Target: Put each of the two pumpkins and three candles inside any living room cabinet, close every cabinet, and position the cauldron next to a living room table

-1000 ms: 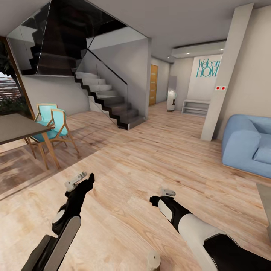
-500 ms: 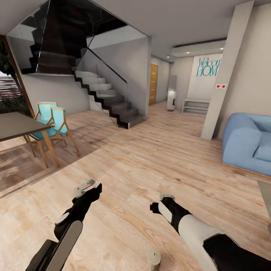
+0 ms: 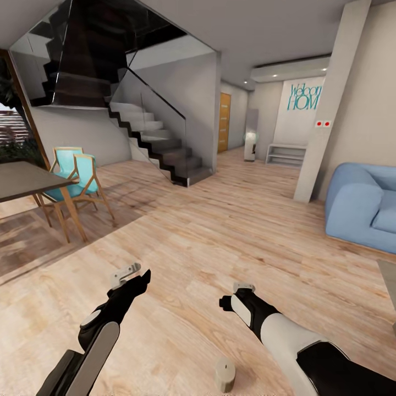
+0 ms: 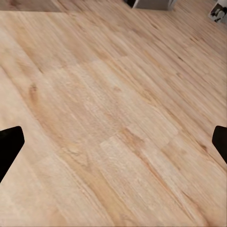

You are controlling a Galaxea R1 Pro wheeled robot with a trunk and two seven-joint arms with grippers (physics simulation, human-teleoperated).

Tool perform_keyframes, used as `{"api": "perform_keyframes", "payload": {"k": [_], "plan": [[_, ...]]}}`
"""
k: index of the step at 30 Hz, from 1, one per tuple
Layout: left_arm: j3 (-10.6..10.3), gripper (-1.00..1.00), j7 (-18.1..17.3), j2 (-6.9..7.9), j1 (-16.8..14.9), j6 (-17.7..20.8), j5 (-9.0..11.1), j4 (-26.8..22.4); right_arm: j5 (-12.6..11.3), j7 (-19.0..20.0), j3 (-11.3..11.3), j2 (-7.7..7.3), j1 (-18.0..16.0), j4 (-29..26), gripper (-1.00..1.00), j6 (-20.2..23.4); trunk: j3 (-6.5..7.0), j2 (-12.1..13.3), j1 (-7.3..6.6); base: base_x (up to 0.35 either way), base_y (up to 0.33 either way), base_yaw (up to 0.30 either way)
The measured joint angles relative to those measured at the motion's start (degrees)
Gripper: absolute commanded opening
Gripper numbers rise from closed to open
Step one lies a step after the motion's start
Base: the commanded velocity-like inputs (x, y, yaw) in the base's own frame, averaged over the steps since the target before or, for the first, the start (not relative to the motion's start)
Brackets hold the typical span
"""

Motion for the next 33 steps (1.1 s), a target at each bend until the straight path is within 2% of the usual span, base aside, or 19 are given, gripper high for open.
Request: {"api": "perform_keyframes", "payload": {"k": [20, 22, 23, 25, 33], "plan": [[0.01, 1.0, 0.15, -0.07, 0.0, 0.24, 0.03, -0.01, -0.02, 0.06, -0.13, 0.0, 0.0, 0.0, 1.0, -0.15, -3.59, -8.02, 4.39, 0.0, 0.0, 0.0], [0.01, 1.0, 0.15, -0.09, 0.01, 1.14, 0.02, -0.02, -0.02, 0.06, -0.14, 0.0, 0.0, 0.0, 1.0, -0.17, -3.95, -8.82, 4.83, 0.0, 0.0, 0.0], [0.01, 1.0, 0.14, -0.1, 0.01, 3.23, -0.01, 0.01, -0.02, 0.06, -0.14, 0.0, 0.0, 0.0, 1.0, -0.17, -4.13, -9.23, 5.05, 0.0, 0.0, 0.0], [0.01, 1.0, 0.12, -0.11, 0.01, 4.82, -0.03, 0.02, -0.03, 0.06, -0.14, 0.0, 0.0, 0.0, 1.0, -0.18, -4.49, -10.03, 5.49, 0.0, 0.0, 0.0], [0.01, 1.0, 0.08, -0.19, 0.01, 6.13, 0.01, 0.05, -0.03, 0.06, -0.14, 0.0, 0.0, 0.0, 1.0, -0.18, -5.92, -13.24, 7.25, 0.0, 0.0, 0.0]]}}
